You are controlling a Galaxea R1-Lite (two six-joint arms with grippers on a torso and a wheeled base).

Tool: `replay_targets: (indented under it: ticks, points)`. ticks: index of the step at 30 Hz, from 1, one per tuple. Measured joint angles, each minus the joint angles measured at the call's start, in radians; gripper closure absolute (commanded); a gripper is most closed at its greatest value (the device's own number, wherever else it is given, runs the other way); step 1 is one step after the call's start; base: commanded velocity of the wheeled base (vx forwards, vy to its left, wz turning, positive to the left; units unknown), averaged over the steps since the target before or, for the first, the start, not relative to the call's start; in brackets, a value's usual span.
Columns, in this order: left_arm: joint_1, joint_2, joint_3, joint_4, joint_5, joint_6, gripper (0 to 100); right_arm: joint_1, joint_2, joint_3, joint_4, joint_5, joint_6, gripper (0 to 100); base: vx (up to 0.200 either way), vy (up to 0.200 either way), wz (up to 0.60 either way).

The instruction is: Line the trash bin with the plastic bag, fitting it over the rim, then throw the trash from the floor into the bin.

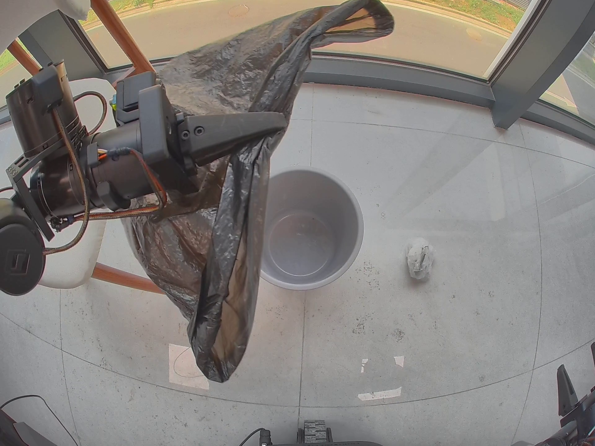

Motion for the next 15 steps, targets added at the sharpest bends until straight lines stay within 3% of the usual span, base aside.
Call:
replay_targets:
  ticks: [6,15]
  points:
    - [-0.063,0.029,-0.016,0.000,0.000,-0.009,100,0.000,0.000,0.000,0.000,0.000,0.000,0,0.000,0.000,0.00]
    - [-0.077,0.110,-0.042,-0.003,0.002,0.000,100,0.000,0.000,0.000,0.000,0.000,0.001,0,0.000,0.000,0.00]
